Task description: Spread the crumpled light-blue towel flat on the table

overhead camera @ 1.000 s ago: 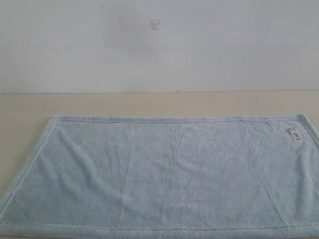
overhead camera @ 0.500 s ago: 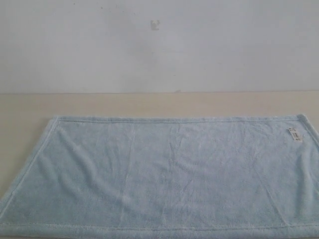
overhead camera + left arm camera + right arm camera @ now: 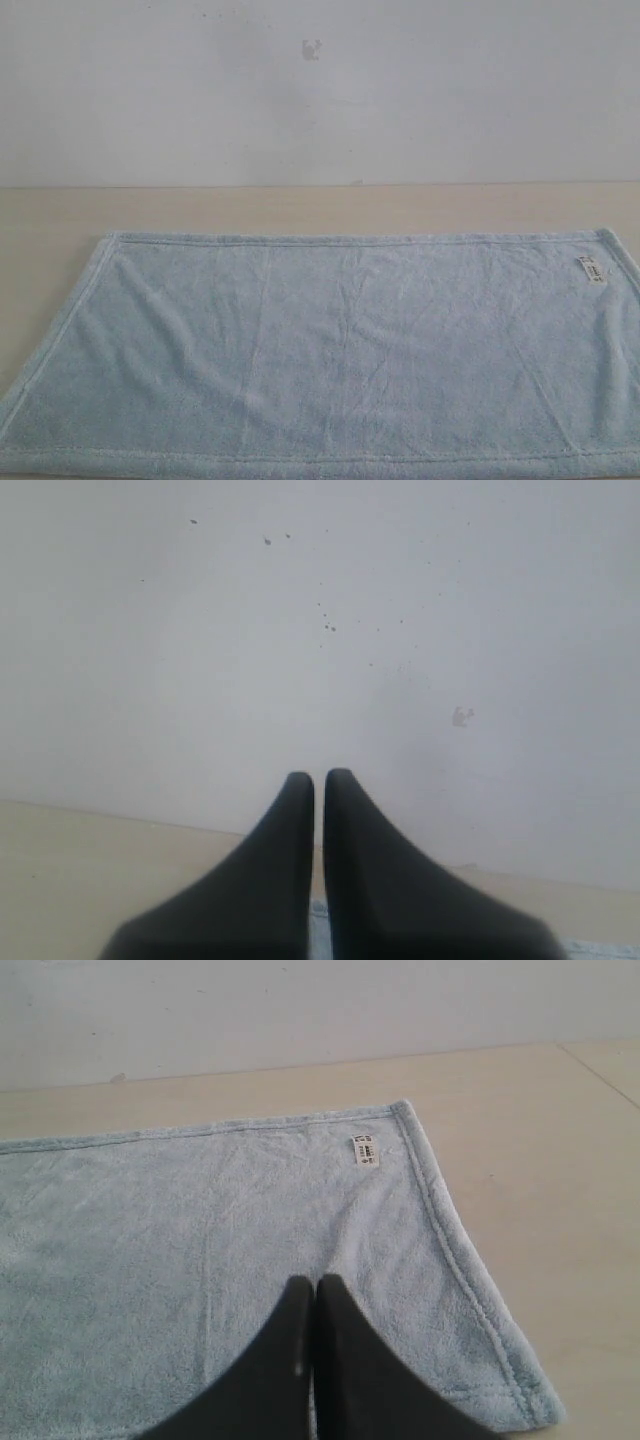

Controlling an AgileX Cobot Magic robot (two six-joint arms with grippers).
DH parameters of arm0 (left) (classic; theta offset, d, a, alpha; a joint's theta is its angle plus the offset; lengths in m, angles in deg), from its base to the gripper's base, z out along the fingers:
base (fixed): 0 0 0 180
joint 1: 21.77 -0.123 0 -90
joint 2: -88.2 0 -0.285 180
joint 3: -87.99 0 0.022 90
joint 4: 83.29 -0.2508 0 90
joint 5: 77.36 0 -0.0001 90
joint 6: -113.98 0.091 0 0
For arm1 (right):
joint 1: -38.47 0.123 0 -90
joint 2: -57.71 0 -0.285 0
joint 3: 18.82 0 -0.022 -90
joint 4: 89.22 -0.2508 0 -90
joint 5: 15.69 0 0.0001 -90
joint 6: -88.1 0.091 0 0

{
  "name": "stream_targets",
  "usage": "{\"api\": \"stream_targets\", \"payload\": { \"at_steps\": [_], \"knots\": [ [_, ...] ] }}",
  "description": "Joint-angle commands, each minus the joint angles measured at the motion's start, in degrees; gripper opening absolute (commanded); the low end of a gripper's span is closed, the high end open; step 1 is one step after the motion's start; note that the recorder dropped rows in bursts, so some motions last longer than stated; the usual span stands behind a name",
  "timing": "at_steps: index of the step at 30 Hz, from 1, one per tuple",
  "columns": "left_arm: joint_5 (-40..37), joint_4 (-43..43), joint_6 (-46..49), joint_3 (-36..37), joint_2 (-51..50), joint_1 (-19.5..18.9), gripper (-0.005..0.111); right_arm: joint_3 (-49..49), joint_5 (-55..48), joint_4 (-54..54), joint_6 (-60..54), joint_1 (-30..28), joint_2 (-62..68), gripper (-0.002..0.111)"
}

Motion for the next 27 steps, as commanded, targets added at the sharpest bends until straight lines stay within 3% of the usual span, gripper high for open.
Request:
{"api": "stream_targets", "payload": {
  "at_steps": [1, 3, 5, 7, 8, 9, 11, 15, 18, 27],
  "knots": [
    [-0.1, 0.0, 0.1, 0.3, 0.1, 0.0, 0.004, 0.0, 0.1, 0.7, 0.0, 0.1, -0.4, 0.000],
    [-0.2, -0.3, 0.1, 0.5, 0.1, 0.0, 0.004, 0.0, 0.2, 0.7, 0.2, 0.1, -0.4, 0.000],
    [-4.6, -8.2, 1.8, 0.6, 0.1, 0.0, 0.004, 0.0, 0.2, 0.7, 0.2, 0.1, -0.4, 0.000],
    [-19.0, -27.4, 2.2, 0.0, 0.1, -0.1, 0.004, 0.0, 0.2, 0.7, 0.2, 0.1, -0.4, 0.000],
    [-27.2, -32.2, 2.2, 0.0, 0.1, -0.1, 0.004, 0.0, 0.2, 0.7, 0.2, 0.1, -0.4, 0.000],
    [-29.9, -33.7, 4.9, 0.9, 0.1, -0.1, 0.004, 0.0, 0.2, 0.7, 0.2, 0.1, -0.4, 0.000],
    [-26.3, -39.1, -4.3, 3.8, 0.1, -0.1, 0.004, 0.0, 0.2, 0.7, 0.2, 0.1, -0.4, 0.000],
    [-15.6, -52.7, -33.7, 8.3, 0.1, -0.1, 0.004, 0.0, 0.2, 0.7, 0.2, 0.1, -0.4, 0.000],
    [-14.3, -55.2, -49.1, 8.3, 0.1, -0.1, 0.004, 0.0, 0.2, 0.7, 0.2, 0.1, -0.4, 0.000],
    [-14.5, -55.2, -50.3, 8.3, 0.1, -0.1, 0.004, 0.0, 0.2, 0.7, 0.2, 0.1, -0.4, 0.000]
  ]
}}
